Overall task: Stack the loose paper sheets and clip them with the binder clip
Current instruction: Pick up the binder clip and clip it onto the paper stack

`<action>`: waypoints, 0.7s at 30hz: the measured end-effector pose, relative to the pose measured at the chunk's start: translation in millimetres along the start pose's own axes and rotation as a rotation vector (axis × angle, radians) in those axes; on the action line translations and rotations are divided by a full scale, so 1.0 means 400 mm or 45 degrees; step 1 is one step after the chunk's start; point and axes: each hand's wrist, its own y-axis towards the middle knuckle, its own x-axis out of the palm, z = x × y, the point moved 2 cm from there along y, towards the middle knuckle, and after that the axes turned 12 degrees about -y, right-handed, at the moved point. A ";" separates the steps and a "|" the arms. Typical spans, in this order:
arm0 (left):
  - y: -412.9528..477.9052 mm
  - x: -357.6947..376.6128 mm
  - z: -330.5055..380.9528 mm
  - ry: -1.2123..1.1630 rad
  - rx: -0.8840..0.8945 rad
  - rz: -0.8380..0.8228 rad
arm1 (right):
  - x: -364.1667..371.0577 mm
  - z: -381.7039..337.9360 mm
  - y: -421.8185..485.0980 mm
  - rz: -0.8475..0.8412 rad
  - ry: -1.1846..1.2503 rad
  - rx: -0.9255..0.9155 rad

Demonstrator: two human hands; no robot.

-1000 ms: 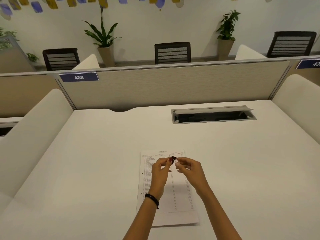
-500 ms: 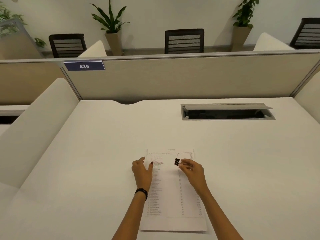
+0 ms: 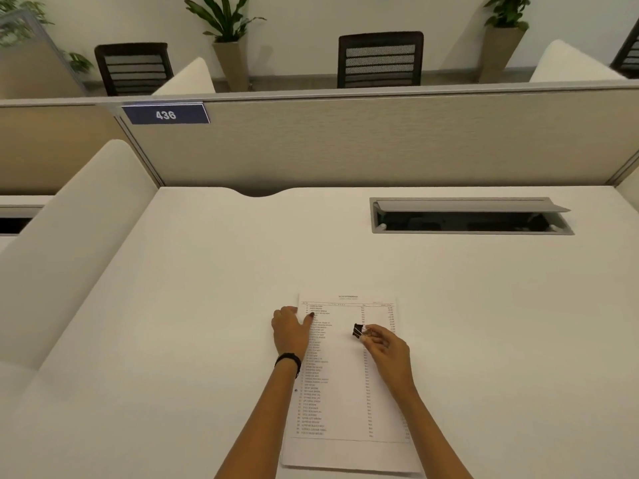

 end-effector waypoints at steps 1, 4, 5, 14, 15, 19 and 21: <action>0.003 0.005 0.002 0.039 -0.007 0.006 | 0.002 0.003 0.000 0.007 -0.005 -0.003; 0.007 0.022 0.006 0.111 0.004 0.033 | 0.004 0.010 -0.003 0.016 -0.022 -0.022; 0.007 0.027 0.009 0.091 0.039 0.047 | 0.004 0.012 -0.004 0.016 -0.022 -0.027; 0.021 0.055 0.028 -0.176 0.174 0.128 | -0.002 0.013 0.001 0.006 0.066 0.007; 0.024 0.057 0.026 -0.179 0.176 0.142 | -0.004 0.012 0.002 0.000 0.063 0.005; 0.027 0.062 0.023 -0.205 0.217 0.169 | -0.006 0.001 0.005 -0.027 0.073 0.005; 0.025 0.061 0.028 -0.211 0.247 0.167 | -0.010 -0.007 0.006 -0.034 0.075 0.003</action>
